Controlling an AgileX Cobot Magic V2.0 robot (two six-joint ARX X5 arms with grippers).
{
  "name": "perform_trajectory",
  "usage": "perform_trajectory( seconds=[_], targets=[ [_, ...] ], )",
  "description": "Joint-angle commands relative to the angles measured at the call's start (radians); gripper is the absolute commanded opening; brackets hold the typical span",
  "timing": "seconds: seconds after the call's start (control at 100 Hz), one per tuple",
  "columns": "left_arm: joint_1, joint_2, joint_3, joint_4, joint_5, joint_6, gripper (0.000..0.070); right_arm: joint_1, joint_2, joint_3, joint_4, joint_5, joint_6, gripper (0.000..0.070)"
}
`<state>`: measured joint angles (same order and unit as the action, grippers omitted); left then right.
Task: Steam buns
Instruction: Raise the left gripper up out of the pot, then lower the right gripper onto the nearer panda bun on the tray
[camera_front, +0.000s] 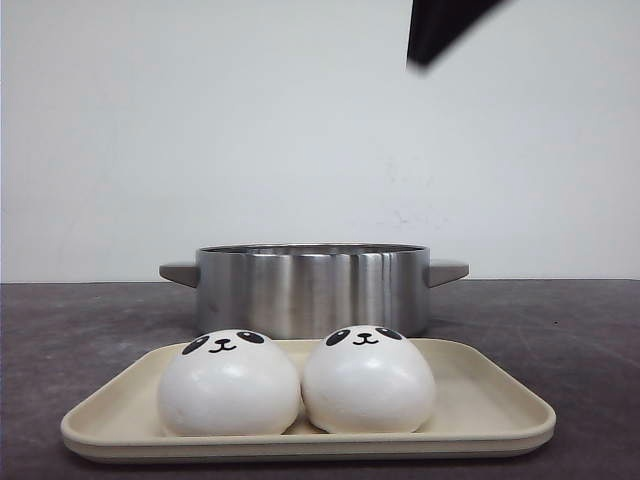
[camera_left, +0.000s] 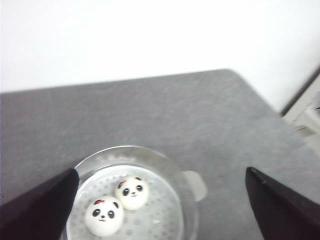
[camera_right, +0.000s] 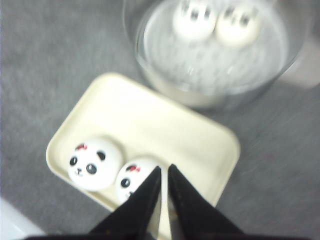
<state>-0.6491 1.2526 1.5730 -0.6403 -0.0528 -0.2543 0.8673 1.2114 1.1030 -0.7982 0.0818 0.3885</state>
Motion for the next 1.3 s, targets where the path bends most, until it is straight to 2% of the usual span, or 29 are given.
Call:
perform_trajectory(
  seconds=[0.0, 0.03, 0.06, 0.1, 0.18, 0.21, 0.23, 0.51, 0.61, 0.69, 0.97, 1.04, 1.12, 1.21, 1.29],
  targets=[
    [-0.018, -0.023, 0.023, -0.027, 0.0, -0.004, 0.0666, 0.007, 0.022, -0.014, 0.02, -0.005, 0.071, 0.0015],
    [-0.025, -0.04, 0.023, -0.047, 0.0, -0.004, 0.0666, 0.007, 0.027, -0.026, 0.021, -0.008, 0.078, 0.0022],
    [-0.031, -0.058, 0.023, -0.066, 0.0, -0.003, 0.0666, 0.007, 0.035, -0.035, 0.021, -0.01, 0.079, 0.0074],
    [-0.037, -0.079, 0.023, -0.091, 0.0, 0.0, 0.0666, 0.007, 0.047, -0.042, 0.019, -0.017, 0.079, 0.0214],
    [-0.046, -0.116, 0.023, -0.131, -0.001, 0.0, 0.0666, 0.007, 0.075, -0.043, 0.021, -0.048, 0.084, 0.057],
    [-0.047, -0.129, 0.023, -0.142, -0.001, -0.001, 0.0666, 0.007, 0.085, -0.043, 0.029, -0.061, 0.087, 0.0656],
    [-0.047, -0.137, 0.023, -0.149, -0.001, -0.001, 0.0666, 0.008, 0.094, -0.043, 0.035, -0.068, 0.092, 0.068],
    [-0.047, -0.212, 0.023, -0.163, -0.001, 0.008, 0.0666, 0.007, 0.253, -0.043, 0.061, -0.113, 0.129, 0.0679],
    [-0.047, -0.226, 0.023, -0.179, -0.001, 0.019, 0.0666, 0.007, 0.318, -0.043, 0.066, -0.146, 0.129, 0.0653],
    [-0.047, -0.23, 0.023, -0.197, -0.001, 0.029, 0.0666, 0.007, 0.369, -0.043, 0.066, -0.153, 0.132, 0.0615],
    [-0.047, -0.231, 0.023, -0.23, -0.001, 0.03, 0.0666, 0.007, 0.456, -0.043, 0.151, -0.154, 0.14, 0.0609],
    [-0.047, -0.231, 0.023, -0.23, -0.001, 0.03, 0.0666, 0.006, 0.463, -0.043, 0.156, -0.16, 0.156, 0.0564],
    [-0.047, -0.231, 0.023, -0.23, -0.001, 0.03, 0.0666, 0.002, 0.464, -0.043, 0.147, -0.162, 0.163, 0.0447],
    [-0.047, -0.231, 0.023, -0.23, -0.003, 0.03, 0.0666, 0.002, 0.464, -0.043, 0.135, -0.166, 0.171, 0.04],
    [-0.047, -0.231, 0.023, -0.228, -0.008, 0.03, 0.0666, 0.002, 0.464, -0.043, 0.128, -0.182, 0.173, 0.0399]
  ],
)
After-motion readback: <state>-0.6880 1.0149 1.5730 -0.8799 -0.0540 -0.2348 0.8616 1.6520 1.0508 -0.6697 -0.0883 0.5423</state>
